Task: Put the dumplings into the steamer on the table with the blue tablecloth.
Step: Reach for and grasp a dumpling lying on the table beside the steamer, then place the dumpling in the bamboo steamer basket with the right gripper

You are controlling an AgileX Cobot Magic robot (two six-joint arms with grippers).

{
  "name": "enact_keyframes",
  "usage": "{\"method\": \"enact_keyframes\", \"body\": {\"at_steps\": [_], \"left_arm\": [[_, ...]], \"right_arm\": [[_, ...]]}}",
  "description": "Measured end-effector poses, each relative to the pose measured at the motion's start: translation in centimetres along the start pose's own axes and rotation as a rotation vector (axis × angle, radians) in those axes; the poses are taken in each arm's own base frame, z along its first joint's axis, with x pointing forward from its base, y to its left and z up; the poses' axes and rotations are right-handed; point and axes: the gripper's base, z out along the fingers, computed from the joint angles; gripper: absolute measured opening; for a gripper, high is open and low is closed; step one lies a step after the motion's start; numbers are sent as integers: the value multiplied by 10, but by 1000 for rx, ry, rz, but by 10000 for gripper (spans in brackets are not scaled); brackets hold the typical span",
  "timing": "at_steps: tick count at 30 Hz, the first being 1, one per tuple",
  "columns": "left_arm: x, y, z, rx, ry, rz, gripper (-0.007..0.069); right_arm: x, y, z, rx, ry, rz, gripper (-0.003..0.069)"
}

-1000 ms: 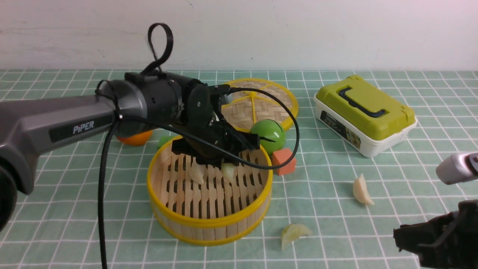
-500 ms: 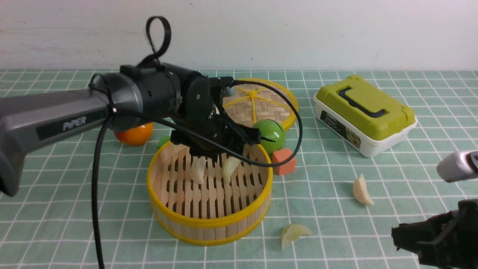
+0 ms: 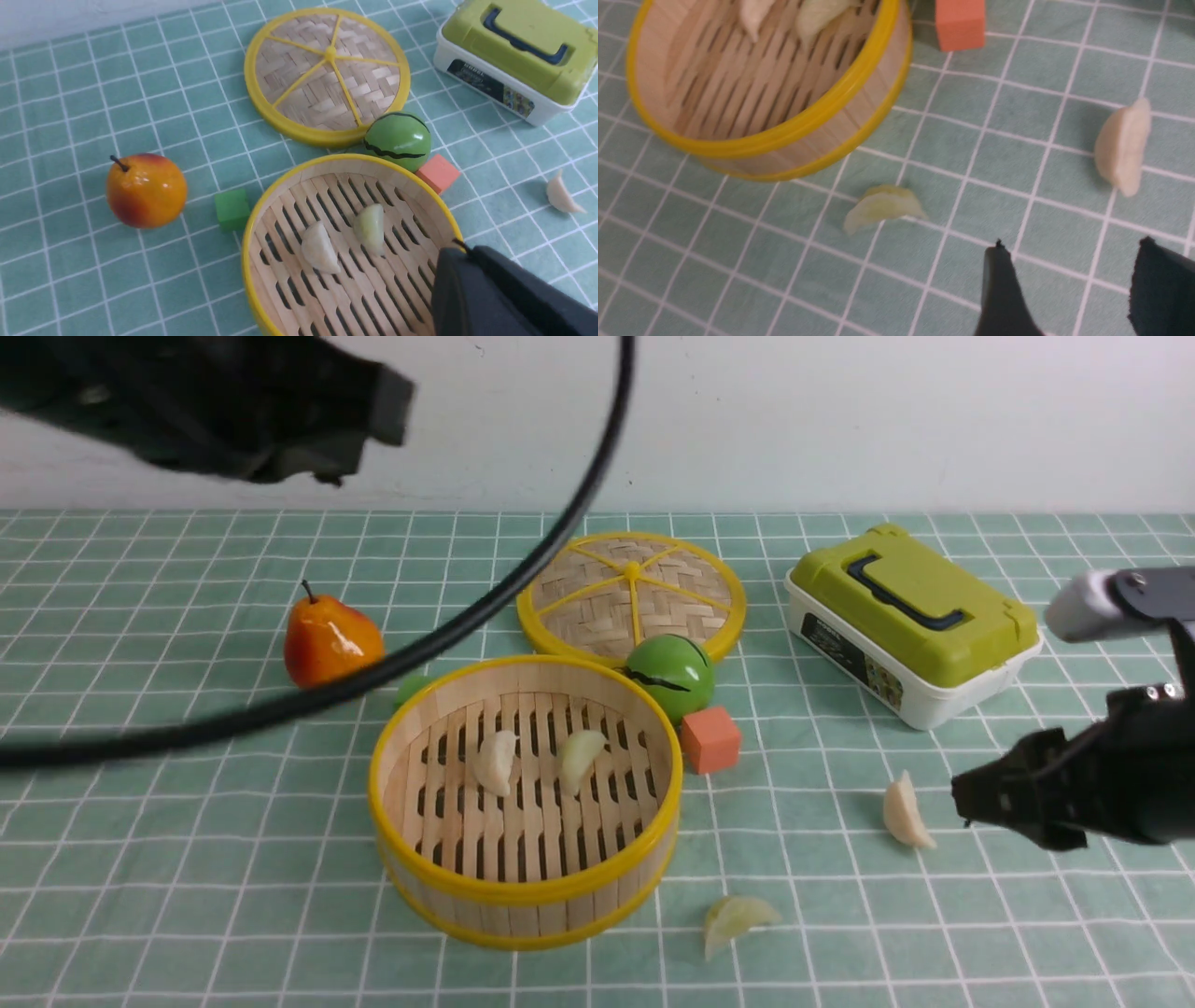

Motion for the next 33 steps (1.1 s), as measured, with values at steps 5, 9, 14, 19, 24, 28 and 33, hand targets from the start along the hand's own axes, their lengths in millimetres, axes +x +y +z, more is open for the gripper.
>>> {"method": "enact_keyframes", "body": {"at_steps": [5,9,14,19,24,28,33], "left_arm": [[61,11,-37,-1,-35,14,-14],[112,21,-40,-38,12,51,-14],[174,36,-48,-102,33,118,-14],[206,42,-55,-123,15,139,-14],[220,44,-56,-123,-4,141,-14],[222,44,-58,-115,-52,144,-14],[217,43,-61,-96,-125,104,-14]], "right_arm": [[-19,-23,54,84,83,-1,437],[-18,-40,98,128,117,32,437],[-11,-62,148,194,106,54,435],[-2,-68,165,205,129,102,387],[-1,-65,166,174,164,153,288],[-4,-58,162,123,221,166,288],[-45,-33,135,-1,187,187,288]]}}
